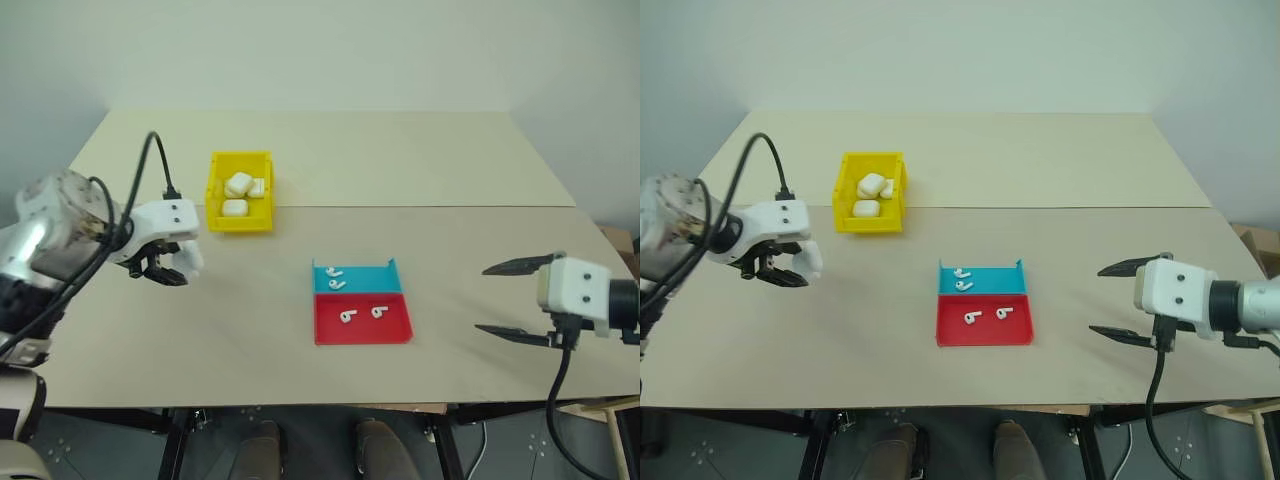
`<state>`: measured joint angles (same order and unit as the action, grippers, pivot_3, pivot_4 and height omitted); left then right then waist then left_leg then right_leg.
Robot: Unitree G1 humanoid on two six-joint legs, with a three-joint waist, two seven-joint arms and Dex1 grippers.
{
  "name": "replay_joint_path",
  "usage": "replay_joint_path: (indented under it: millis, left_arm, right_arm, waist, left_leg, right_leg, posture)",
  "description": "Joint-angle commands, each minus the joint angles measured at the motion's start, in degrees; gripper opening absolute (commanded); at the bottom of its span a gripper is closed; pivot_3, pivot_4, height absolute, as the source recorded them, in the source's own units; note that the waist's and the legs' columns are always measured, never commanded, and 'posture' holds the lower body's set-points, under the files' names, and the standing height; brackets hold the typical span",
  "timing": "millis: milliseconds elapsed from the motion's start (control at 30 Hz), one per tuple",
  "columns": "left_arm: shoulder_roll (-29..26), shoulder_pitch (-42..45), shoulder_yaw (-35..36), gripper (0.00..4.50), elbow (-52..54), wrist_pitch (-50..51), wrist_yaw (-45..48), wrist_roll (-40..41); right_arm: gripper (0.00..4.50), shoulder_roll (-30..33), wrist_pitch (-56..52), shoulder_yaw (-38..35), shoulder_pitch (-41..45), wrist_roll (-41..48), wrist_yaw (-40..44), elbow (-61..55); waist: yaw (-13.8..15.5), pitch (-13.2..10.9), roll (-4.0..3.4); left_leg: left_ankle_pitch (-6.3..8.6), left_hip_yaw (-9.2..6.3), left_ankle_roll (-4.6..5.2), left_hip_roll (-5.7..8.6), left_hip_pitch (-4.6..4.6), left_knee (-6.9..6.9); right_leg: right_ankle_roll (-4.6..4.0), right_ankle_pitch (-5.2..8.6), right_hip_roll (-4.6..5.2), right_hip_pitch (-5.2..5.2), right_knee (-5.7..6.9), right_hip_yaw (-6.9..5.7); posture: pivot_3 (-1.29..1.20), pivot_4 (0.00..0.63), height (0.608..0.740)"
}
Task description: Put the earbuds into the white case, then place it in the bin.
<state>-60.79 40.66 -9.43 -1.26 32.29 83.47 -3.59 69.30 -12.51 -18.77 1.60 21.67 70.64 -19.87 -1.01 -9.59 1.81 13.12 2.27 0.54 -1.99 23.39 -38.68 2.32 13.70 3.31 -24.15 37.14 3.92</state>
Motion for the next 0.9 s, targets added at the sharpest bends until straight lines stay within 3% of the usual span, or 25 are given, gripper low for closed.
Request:
replay_joint_path:
  millis: [33, 100, 200, 300, 400, 733, 867, 900]
  left_arm:
    - [5.00, -6.49, 14.76, 2.72, 5.87, -8.70, -1.85, 12.90]
    - [10.15, -12.78, 20.64, 2.72, 8.65, -15.85, -4.03, 17.97]
    - [17.24, -18.96, 22.75, 2.72, 12.36, -18.99, -8.78, 22.09]
    - [26.03, -23.63, 22.65, 2.72, 14.08, -24.22, -12.27, 26.70]
    - [30.82, -26.28, 20.88, 2.72, 13.05, -28.35, -11.92, 28.84]
    - [32.60, -32.70, 17.16, 2.72, 8.08, -39.23, -7.98, 29.37]
    - [32.46, -34.79, 17.25, 2.72, 7.42, -42.95, -7.67, 29.61]
    - [32.43, -35.37, 17.28, 2.72, 7.24, -43.94, -7.55, 29.58]
  right_arm:
    - [4.50, 4.09, -5.76, 1.49, 4.91, 3.39, 2.11, -3.72]
    - [4.50, 5.07, -6.29, 5.53, 9.31, 2.28, 1.85, -4.73]
    - [4.50, 5.36, -7.56, 13.62, 18.26, -1.34, 2.14, -5.36]
    - [4.50, 3.50, -9.61, 24.09, 30.21, -6.05, 5.74, -5.82]
    - [4.50, -0.11, -10.14, 32.77, 39.79, -10.02, 10.71, -5.36]
    - [4.50, -14.61, -15.24, 50.78, 54.30, -21.32, 16.75, -1.30]
    - [3.27, -18.51, -16.12, 54.43, 56.17, -26.42, 15.80, -0.41]
    - [3.27, -19.20, -16.25, 55.17, 56.48, -27.52, 15.70, -0.38]
  waist:
    - [0.11, 0.00, -0.01]
    - [0.02, 0.03, -0.05]
    - [-0.01, 0.02, -0.05]
    - [0.11, 0.04, -0.10]
    - [0.20, 0.04, -0.09]
    - [-0.07, 0.05, -0.10]
    - [0.04, 0.05, -0.11]
    - [0.06, 0.05, -0.11]
  left_leg:
    - [0.00, -0.04, 0.00, -0.02, 0.01, -0.01]
    - [0.00, -0.01, 0.00, -0.05, -0.03, 0.00]
    - [0.00, 0.02, 0.00, -0.07, -0.02, -0.01]
    - [0.00, 0.07, 0.00, -0.03, -0.01, -0.05]
    - [0.00, 0.03, 0.00, -0.04, 0.03, -0.05]
    - [0.01, 0.02, 0.00, -0.02, 0.01, -0.05]
    - [0.01, -0.01, 0.00, -0.04, 0.05, -0.04]
    - [0.01, -0.01, 0.00, -0.04, 0.06, -0.04]
  right_leg:
    - [-0.01, 0.00, -0.01, 0.00, 0.01, -0.05]
    - [-0.03, 0.00, 0.00, 0.02, 0.02, -0.05]
    - [-0.04, -0.04, 0.00, 0.00, -0.03, -0.04]
    - [-0.01, -0.05, 0.03, -0.01, -0.01, 0.01]
    - [-0.02, -0.07, -0.01, -0.03, -0.03, -0.02]
    - [-0.06, -0.11, 0.00, -0.05, -0.01, -0.04]
    - [-0.10, -0.13, -0.01, -0.10, 0.00, -0.08]
    - [-0.10, -0.13, 0.00, -0.10, 0.00, -0.08]
  posture:
    - [0.00, 0.150, 0.740]
    - [0.00, 0.150, 0.740]
    - [0.00, 0.150, 0.740]
    - [0.00, 0.150, 0.740]
    - [0.00, 0.150, 0.740]
    - [0.00, 0.150, 0.740]
    - [0.00, 0.150, 0.740]
    - [0.00, 0.150, 0.740]
